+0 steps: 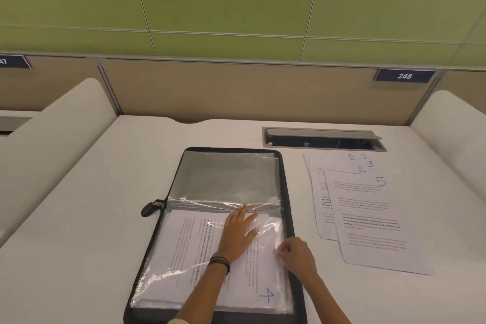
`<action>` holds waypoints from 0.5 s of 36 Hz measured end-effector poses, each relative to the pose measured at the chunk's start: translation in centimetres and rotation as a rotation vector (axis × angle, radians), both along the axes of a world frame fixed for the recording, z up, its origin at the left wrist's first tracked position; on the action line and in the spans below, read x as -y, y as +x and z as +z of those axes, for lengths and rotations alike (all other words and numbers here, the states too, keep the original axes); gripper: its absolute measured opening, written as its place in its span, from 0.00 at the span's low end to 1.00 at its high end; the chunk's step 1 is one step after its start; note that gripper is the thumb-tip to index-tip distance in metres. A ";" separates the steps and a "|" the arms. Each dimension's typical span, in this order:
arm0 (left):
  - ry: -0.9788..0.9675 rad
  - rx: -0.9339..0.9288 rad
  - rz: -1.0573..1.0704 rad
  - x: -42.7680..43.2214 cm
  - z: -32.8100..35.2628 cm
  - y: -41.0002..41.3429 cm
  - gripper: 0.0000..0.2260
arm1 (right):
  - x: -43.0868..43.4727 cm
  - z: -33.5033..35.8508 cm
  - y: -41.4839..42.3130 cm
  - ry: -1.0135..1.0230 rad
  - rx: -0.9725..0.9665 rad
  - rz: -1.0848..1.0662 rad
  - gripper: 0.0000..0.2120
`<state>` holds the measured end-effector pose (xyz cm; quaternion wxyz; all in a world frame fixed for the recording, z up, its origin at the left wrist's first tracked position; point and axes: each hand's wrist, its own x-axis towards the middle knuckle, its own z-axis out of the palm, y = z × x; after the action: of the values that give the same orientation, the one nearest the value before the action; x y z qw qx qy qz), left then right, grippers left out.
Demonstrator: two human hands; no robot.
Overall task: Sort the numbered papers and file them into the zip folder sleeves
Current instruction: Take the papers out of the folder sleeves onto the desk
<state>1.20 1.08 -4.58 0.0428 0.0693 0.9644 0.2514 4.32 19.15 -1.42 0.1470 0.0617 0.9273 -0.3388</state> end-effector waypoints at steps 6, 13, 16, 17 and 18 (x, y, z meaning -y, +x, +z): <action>0.023 0.003 0.002 0.0 0.1 0.0 0.23 | 0.9 0.1 0.4 0.055 -0.023 0.021 0.12; 0.004 0.007 0.004 0.0 0.0 0.0 0.23 | 1.2 0.0 0.3 -0.001 0.005 0.068 0.12; -0.012 0.004 -0.005 0.0 0.1 0.1 0.23 | 1.3 0.2 0.6 -0.085 -0.023 0.063 0.11; -0.017 0.004 -0.007 0.0 0.2 0.0 0.23 | 1.3 0.1 0.7 -0.111 -0.029 0.055 0.11; -0.023 0.005 -0.009 -0.1 0.2 0.0 0.23 | 1.3 0.1 0.8 -0.142 -0.029 0.044 0.11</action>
<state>1.19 1.14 -4.33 0.0473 0.0725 0.9669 0.2402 5.14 17.86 -1.31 0.1447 0.0258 0.9040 -0.4015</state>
